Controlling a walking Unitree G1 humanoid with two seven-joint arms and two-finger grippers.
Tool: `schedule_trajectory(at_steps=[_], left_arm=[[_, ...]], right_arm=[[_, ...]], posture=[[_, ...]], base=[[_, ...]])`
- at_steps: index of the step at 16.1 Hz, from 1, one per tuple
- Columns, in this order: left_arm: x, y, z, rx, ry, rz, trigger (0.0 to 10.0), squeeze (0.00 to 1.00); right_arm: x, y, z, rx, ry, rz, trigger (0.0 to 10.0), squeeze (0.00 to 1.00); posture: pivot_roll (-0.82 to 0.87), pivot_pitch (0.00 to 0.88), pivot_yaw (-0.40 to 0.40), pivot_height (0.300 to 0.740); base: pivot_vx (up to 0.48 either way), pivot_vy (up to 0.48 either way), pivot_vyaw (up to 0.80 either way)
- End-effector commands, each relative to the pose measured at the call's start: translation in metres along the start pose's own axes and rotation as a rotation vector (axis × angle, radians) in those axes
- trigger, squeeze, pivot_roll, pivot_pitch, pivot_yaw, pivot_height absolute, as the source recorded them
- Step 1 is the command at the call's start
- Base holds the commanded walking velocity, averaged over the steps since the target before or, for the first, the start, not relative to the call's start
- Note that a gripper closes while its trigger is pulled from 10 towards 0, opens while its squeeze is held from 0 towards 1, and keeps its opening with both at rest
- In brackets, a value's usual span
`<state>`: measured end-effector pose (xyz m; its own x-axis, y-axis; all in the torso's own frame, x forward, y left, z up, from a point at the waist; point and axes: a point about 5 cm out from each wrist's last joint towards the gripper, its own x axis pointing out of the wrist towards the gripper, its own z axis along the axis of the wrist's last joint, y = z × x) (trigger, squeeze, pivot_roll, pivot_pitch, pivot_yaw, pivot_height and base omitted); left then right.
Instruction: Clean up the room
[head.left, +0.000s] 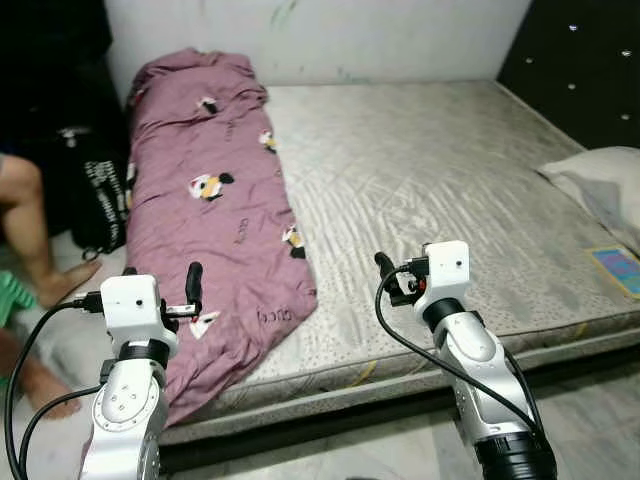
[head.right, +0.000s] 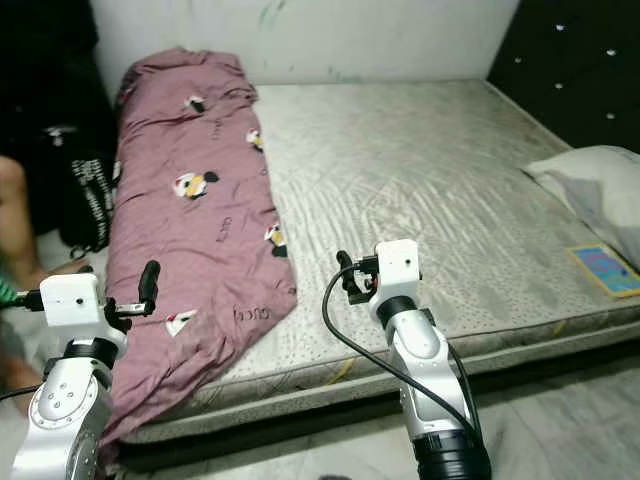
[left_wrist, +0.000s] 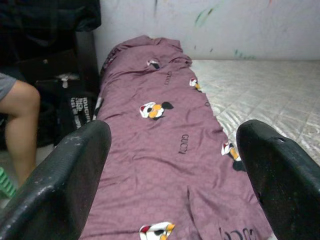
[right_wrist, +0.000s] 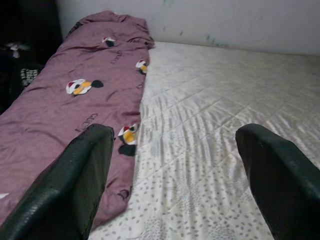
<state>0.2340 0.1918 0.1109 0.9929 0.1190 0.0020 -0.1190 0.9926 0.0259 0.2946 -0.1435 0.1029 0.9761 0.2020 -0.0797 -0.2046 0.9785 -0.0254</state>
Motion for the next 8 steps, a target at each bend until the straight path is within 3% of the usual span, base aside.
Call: schedule_trajectory(at_steps=[1,4,8], left_arm=[[-0.0011,0.0004,0.0011,-0.002,0.003,0.002,10.0,0.00],[-0.0008,0.0000,0.0017,0.000,0.000,0.000,10.0,0.00],[0.0004,-0.0006,0.0032,0.004,-0.003,0.012,10.0,0.00]], right_arm=[[-0.0006,-0.0018,0.0024,-0.002,-0.003,-0.004,10.0,0.00],[-0.0003,-0.0009,0.0026,-0.006,-0.003,0.004,10.0,0.00],[0.0008,-0.0007,0.0028,-0.012,0.001,0.014,10.0,0.00]], posture=[[-0.03,0.045,-0.047,0.676],[-0.03,0.044,-0.049,0.636],[-0.03,0.046,-0.061,0.631]], base=[[0.000,0.000,0.00],[0.000,0.000,0.00],[0.000,0.000,0.00]])
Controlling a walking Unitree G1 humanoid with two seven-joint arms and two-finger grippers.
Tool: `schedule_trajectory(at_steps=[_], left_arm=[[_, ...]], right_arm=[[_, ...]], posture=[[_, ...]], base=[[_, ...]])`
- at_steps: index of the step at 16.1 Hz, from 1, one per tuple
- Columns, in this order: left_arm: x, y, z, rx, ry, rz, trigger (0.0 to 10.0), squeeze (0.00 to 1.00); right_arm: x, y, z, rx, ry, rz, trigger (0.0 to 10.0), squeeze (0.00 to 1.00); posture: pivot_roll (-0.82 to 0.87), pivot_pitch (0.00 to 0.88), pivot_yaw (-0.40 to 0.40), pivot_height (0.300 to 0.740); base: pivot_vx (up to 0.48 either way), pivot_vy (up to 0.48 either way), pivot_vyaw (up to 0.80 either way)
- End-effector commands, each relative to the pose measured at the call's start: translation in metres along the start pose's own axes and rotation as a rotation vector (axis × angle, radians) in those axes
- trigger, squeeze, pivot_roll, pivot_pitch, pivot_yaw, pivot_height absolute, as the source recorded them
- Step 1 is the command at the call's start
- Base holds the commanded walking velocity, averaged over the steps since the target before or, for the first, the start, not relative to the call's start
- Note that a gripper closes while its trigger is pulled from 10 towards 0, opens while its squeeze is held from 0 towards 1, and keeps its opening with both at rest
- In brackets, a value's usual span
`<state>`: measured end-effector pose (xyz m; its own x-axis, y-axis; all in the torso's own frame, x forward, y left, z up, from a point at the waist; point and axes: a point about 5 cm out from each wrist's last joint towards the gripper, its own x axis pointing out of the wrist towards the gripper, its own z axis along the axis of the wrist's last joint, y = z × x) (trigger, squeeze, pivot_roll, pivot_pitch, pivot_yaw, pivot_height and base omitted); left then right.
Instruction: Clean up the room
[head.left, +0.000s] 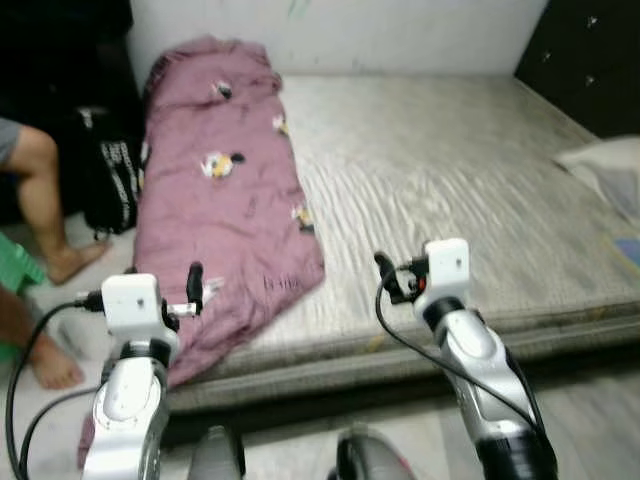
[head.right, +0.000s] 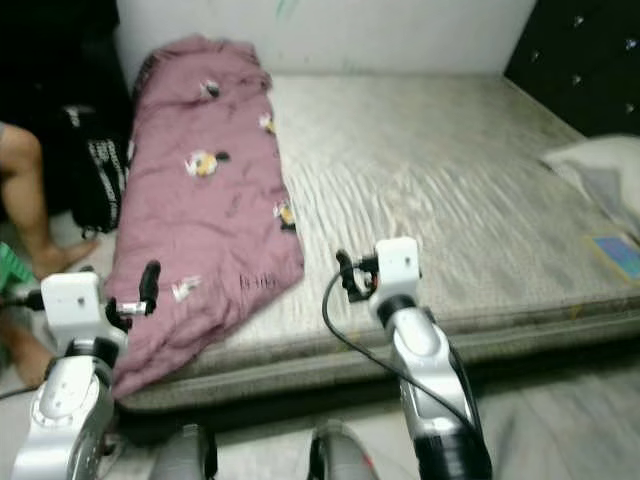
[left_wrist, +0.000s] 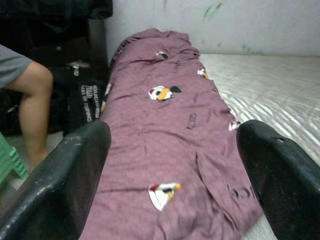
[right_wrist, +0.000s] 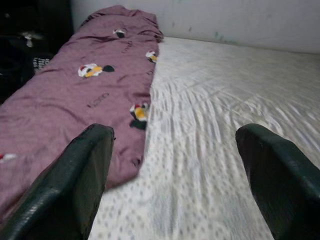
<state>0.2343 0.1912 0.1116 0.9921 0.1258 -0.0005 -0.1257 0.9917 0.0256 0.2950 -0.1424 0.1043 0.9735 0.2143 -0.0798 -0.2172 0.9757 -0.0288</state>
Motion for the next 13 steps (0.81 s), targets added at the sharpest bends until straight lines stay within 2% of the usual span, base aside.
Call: schedule_trajectory(at_steps=[1,4,7,13], left_arm=[[0.0003,-0.0007,0.0029,-0.001,-0.005,0.002,10.0,0.00],[0.0009,-0.0001,0.0041,-0.004,-0.007,-0.002,10.0,0.00],[0.0026,0.0024,0.0051,-0.002,-0.007,0.009,10.0,0.00],[0.0044,0.0022,0.0074,-0.031,-0.021,-0.020,10.0,0.00]], right_arm=[[0.0002,-0.0019,0.0009,-0.007,0.005,0.003,10.0,0.00],[0.0008,0.0001,0.0001,-0.010,0.012,0.013,10.0,0.00],[0.0023,0.0007,0.0015,-0.004,0.009,0.010,10.0,0.00],[0.0052,0.0002,0.0028,-0.007,0.011,0.016,10.0,0.00]], posture=[[-0.03,0.052,-0.068,0.631],[-0.03,0.060,-0.064,0.626],[-0.03,0.069,-0.057,0.586],[-0.03,0.079,-0.059,0.586]], base=[[0.000,0.000,0.00],[0.000,0.000,0.00],[0.000,0.000,0.00],[0.000,0.000,0.00]])
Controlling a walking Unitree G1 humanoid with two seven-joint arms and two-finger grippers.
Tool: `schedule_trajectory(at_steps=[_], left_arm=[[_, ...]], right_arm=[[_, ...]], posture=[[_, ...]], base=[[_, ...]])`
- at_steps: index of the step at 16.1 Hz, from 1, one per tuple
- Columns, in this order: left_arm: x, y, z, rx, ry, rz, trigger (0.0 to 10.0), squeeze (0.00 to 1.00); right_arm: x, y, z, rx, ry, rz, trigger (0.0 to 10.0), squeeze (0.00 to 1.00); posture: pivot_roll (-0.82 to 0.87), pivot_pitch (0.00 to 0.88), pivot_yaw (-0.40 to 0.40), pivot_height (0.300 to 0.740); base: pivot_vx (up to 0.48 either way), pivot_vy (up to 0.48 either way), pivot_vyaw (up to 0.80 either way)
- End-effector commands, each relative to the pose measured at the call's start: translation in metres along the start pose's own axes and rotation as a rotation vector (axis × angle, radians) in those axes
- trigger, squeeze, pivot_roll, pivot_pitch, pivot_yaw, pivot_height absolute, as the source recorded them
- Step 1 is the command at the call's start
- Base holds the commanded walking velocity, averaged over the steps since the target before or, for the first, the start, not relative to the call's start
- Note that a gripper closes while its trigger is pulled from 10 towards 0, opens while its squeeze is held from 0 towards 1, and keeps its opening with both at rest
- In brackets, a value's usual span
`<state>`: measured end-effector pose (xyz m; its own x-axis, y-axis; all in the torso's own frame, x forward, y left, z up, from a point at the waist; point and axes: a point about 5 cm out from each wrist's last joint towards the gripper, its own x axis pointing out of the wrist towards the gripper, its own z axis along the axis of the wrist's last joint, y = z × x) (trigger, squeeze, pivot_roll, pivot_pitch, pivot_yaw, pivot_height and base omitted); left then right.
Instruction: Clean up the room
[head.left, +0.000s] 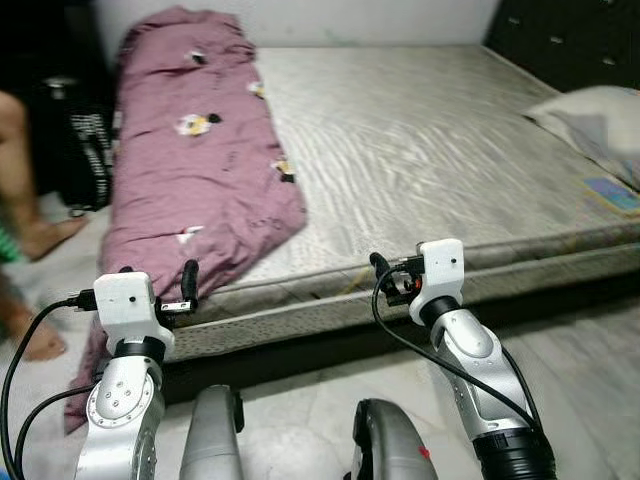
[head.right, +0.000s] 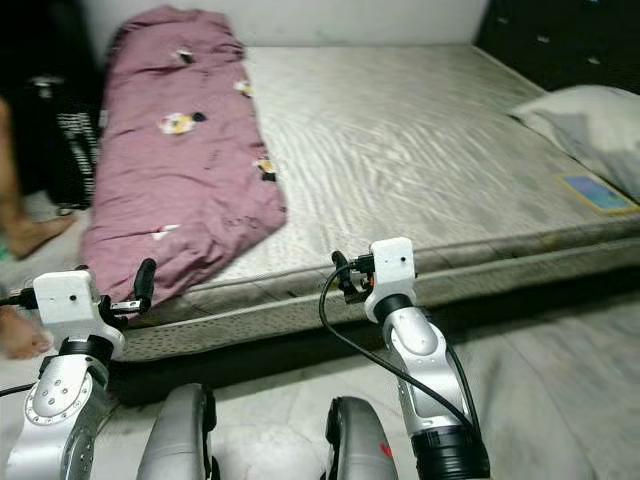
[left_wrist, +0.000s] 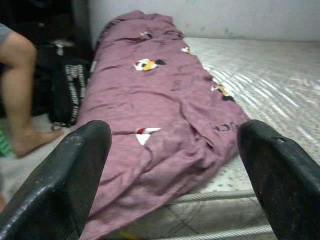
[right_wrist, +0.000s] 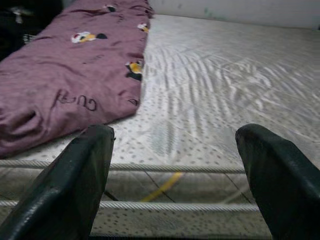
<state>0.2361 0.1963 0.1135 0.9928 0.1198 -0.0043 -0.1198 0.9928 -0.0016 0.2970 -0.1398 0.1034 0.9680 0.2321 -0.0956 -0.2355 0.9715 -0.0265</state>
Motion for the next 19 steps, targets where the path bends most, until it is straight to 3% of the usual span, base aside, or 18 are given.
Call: schedule_trajectory(at_steps=[1,19], left_arm=[[0.0020,-0.0028,0.0057,-0.005,-0.026,-0.016,10.0,0.00],[0.0012,-0.0038,0.0040,-0.012,-0.019,-0.029,10.0,0.00]], right_arm=[[0.0029,-0.0022,0.0035,-0.010,-0.004,-0.004,10.0,0.00],[0.0017,-0.0019,0.0026,-0.014,0.003,0.007,10.0,0.00]], posture=[[-0.04,0.079,-0.059,0.586],[-0.04,0.090,-0.059,0.586]], base=[[0.240,0.000,0.00],[0.325,0.000,0.00]])
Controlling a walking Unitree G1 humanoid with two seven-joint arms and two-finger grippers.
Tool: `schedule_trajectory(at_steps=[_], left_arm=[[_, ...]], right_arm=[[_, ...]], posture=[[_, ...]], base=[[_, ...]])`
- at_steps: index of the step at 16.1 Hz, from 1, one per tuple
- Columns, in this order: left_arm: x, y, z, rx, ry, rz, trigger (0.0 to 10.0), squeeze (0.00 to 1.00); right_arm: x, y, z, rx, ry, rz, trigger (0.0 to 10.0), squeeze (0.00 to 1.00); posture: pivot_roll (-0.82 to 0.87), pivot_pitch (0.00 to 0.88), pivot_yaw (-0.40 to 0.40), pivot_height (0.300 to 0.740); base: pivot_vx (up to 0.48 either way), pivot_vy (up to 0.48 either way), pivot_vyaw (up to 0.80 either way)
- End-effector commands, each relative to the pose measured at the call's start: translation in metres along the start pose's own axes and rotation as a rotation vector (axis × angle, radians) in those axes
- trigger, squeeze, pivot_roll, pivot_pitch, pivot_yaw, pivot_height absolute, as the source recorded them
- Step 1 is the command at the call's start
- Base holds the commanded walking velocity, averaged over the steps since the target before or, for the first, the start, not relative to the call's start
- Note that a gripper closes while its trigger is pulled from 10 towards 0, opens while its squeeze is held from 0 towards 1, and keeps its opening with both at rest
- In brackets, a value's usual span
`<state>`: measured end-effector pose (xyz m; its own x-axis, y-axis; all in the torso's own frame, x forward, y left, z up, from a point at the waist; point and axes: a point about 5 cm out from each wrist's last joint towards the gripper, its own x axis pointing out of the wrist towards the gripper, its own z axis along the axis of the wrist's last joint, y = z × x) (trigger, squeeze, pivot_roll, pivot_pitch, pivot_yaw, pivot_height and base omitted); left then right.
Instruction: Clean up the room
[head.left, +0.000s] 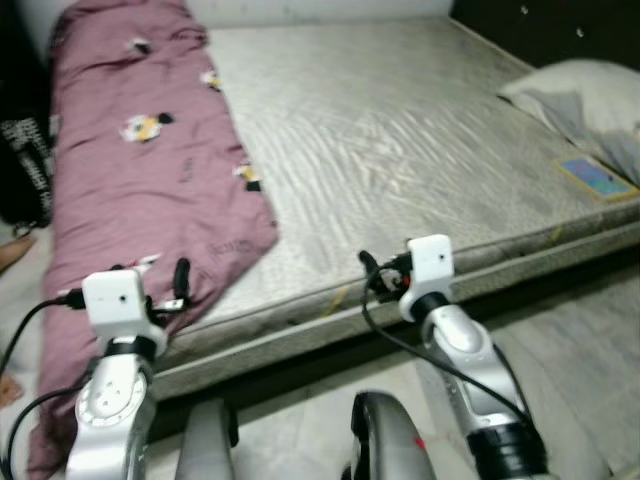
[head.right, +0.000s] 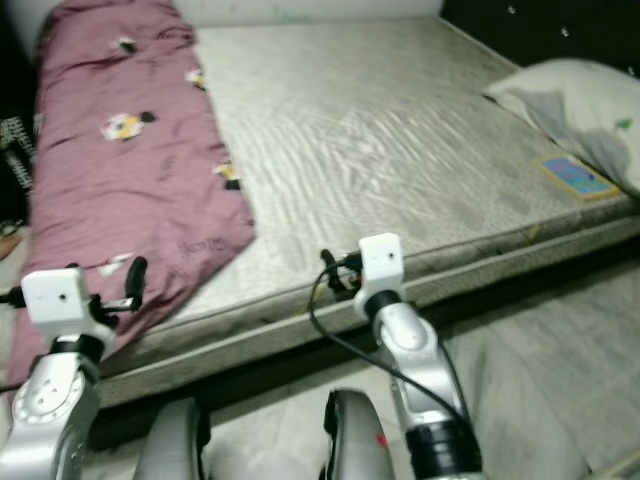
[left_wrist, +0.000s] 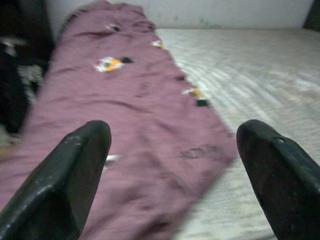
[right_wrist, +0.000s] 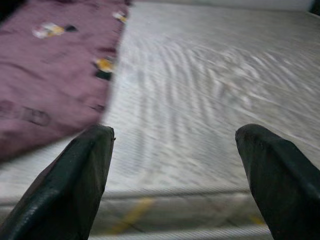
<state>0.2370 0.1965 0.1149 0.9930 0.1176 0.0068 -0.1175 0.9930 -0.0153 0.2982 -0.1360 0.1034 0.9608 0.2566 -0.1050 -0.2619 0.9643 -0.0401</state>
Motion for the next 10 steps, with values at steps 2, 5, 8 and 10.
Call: schedule_trajectory(at_steps=[2,5,8,10], left_arm=[[-0.001,-0.004,0.002,0.000,-0.004,-0.024,10.0,0.00],[-0.003,0.002,-0.004,-0.012,0.044,0.028,10.0,0.00],[-0.003,0.020,-0.009,-0.009,0.087,0.100,10.0,0.00],[0.009,0.037,-0.018,0.006,0.148,0.139,10.0,0.00]], right_arm=[[-0.002,-0.006,0.001,0.001,-0.001,-0.016,10.0,0.00],[-0.006,-0.006,0.001,0.003,0.005,-0.015,10.0,0.00],[-0.016,-0.018,0.005,-0.001,0.014,-0.031,10.0,0.00],[-0.043,-0.042,-0.001,-0.045,0.061,-0.086,10.0,0.00]], posture=[[-0.04,0.094,-0.060,0.586],[-0.04,0.117,-0.061,0.586],[-0.06,0.156,-0.055,0.581],[-0.10,0.203,-0.044,0.556]], base=[[0.364,0.000,0.00],[0.180,0.000,0.00],[0.000,0.000,0.00],[0.000,0.000,0.00]])
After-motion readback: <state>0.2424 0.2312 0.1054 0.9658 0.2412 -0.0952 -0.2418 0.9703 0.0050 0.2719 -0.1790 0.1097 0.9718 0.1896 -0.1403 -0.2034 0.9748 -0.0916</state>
